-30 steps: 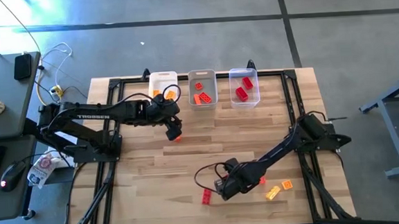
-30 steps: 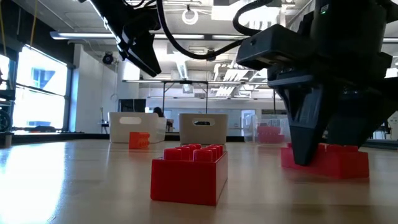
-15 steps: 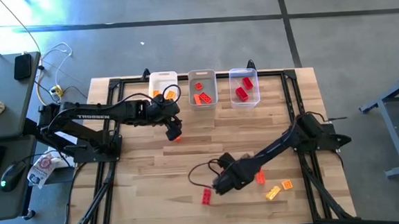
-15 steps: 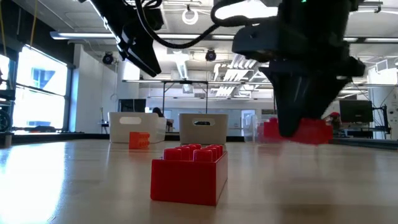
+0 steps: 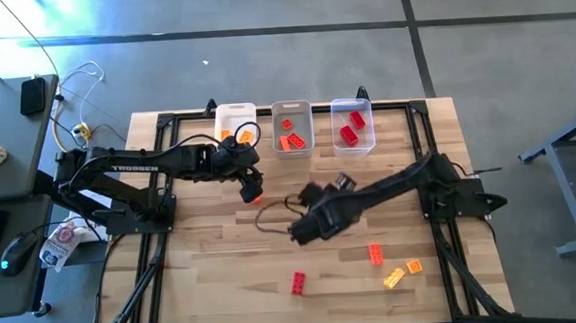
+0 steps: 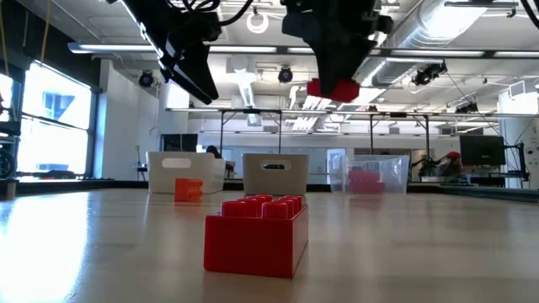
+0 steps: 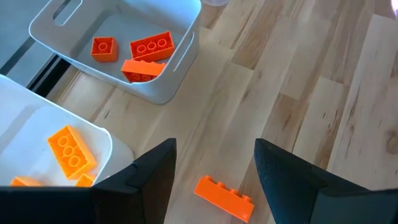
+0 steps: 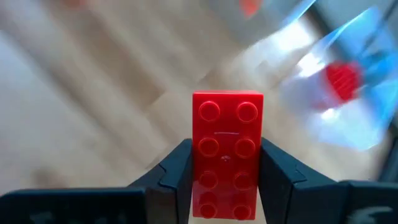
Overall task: Sort & place blocks by color
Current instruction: Put the red game piece into the transparent bin
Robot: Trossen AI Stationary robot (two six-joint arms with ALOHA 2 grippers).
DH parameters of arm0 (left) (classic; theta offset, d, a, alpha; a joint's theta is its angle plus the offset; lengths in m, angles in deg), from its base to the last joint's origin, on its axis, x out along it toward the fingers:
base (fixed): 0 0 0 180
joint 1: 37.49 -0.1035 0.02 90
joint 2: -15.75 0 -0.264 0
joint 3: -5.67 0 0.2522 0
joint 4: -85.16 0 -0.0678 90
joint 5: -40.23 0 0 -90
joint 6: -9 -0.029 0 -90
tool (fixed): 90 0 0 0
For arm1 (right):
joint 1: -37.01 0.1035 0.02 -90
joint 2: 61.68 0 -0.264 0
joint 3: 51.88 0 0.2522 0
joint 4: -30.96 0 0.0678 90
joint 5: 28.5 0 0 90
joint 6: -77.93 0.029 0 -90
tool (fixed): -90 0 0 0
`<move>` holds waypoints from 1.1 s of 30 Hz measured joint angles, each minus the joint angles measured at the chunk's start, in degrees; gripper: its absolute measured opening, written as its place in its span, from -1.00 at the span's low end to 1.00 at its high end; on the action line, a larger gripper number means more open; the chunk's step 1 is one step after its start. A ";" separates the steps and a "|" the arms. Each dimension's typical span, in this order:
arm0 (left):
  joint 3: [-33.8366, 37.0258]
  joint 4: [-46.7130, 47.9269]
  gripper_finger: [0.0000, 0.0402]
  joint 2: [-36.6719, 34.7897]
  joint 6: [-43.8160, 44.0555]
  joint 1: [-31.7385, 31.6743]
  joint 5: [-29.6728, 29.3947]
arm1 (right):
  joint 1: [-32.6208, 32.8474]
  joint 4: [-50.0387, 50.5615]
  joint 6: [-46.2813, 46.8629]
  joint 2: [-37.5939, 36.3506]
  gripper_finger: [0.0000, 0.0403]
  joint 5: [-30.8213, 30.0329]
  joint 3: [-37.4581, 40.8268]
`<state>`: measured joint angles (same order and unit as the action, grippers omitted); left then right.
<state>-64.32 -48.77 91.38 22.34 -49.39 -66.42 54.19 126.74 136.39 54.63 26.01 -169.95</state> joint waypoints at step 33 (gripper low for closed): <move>0.00 -0.02 0.02 0.00 0.00 0.00 -0.10 | -28.84 -8.28 -19.25 -13.75 -0.44 -7.03 26.21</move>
<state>-64.32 -48.79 91.38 22.34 -49.39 -66.52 25.35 118.46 117.14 40.88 18.98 -143.74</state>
